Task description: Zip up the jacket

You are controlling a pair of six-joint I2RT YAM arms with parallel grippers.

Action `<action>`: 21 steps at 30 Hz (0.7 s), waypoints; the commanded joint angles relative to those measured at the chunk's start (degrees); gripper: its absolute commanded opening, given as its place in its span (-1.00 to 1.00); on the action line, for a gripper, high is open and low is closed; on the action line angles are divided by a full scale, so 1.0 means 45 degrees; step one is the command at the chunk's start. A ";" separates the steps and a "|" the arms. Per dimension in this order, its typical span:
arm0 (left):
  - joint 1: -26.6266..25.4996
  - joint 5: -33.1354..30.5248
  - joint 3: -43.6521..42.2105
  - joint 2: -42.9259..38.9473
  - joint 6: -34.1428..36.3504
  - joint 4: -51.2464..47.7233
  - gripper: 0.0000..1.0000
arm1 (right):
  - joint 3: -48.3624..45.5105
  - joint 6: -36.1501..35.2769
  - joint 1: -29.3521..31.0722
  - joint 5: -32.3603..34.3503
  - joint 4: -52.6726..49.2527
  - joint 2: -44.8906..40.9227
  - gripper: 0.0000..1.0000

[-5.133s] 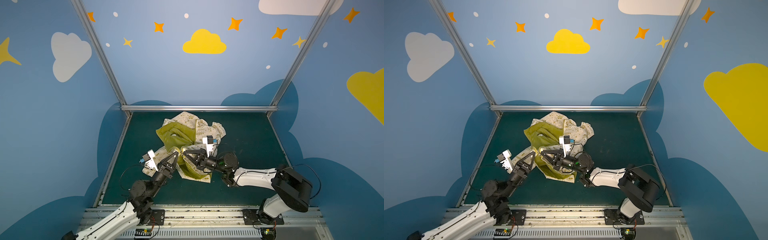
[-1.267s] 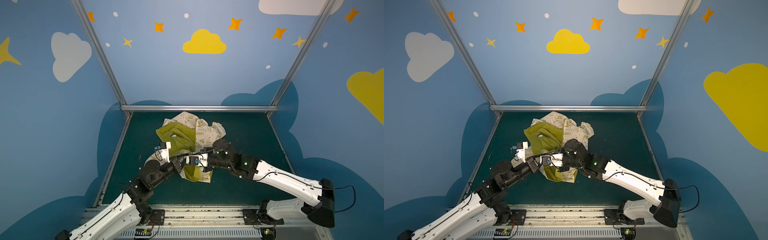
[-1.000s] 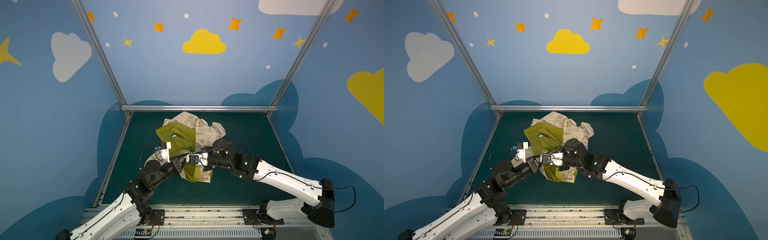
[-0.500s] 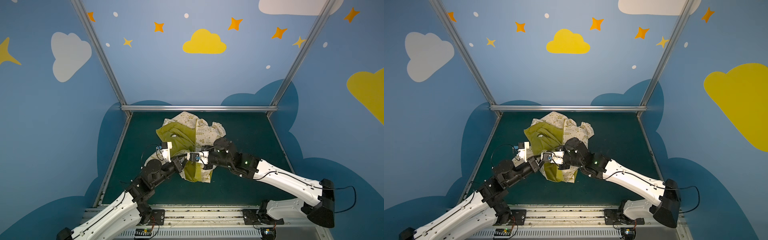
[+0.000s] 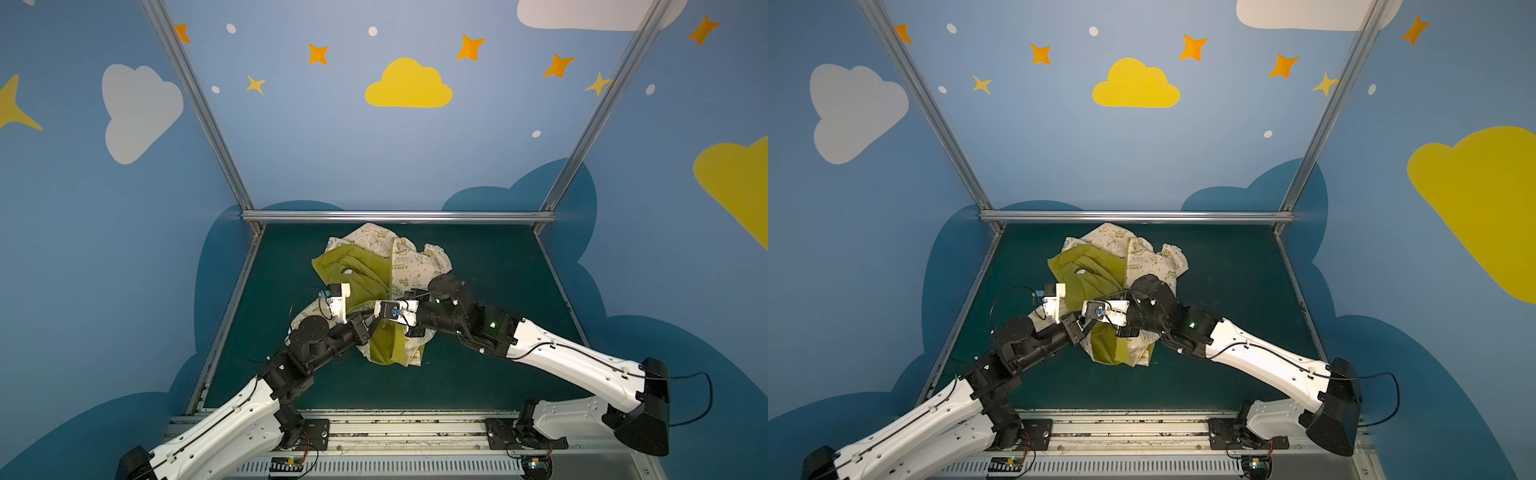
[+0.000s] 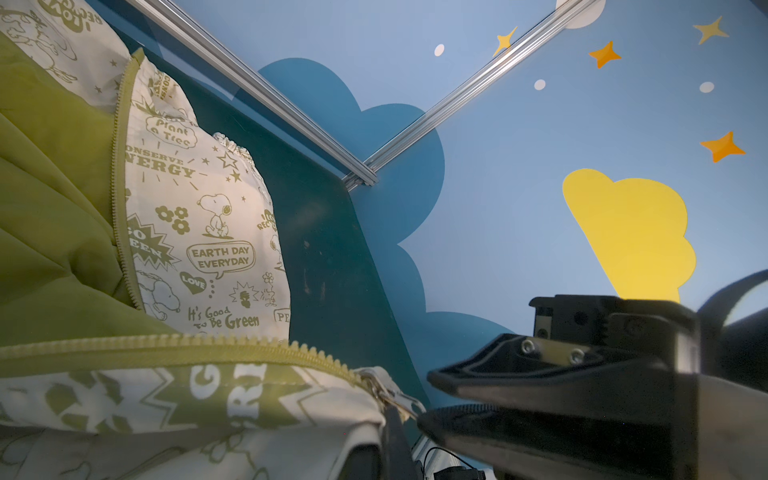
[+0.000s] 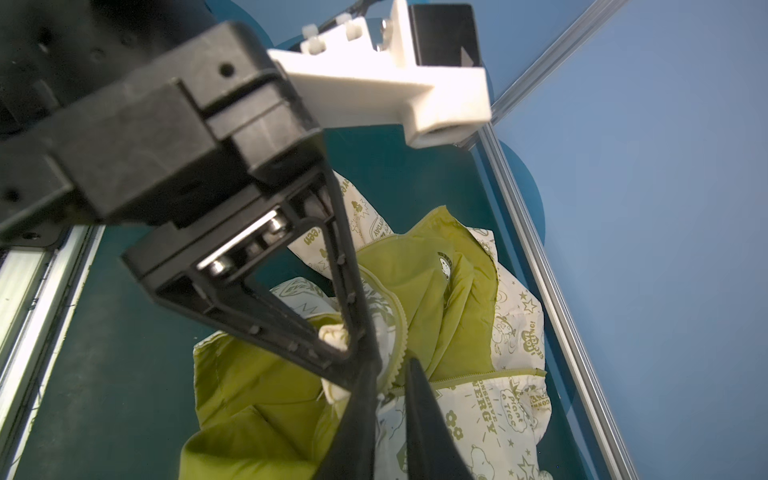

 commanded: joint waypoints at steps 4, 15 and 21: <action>0.0050 0.0138 0.0212 -0.0061 0.0021 0.0484 -0.93 | -0.0347 0.0294 -0.0029 0.0343 0.0276 -0.0408 -0.59; 0.0052 0.0119 0.0153 -0.0059 0.0021 0.0600 -0.93 | -0.1360 0.1578 -0.0106 -0.1169 0.1814 -0.1524 -0.22; 0.0061 0.0177 0.0166 -0.0083 0.0020 0.0611 -0.93 | -0.0965 0.0962 -0.0127 -0.0306 0.0241 -0.1258 -0.26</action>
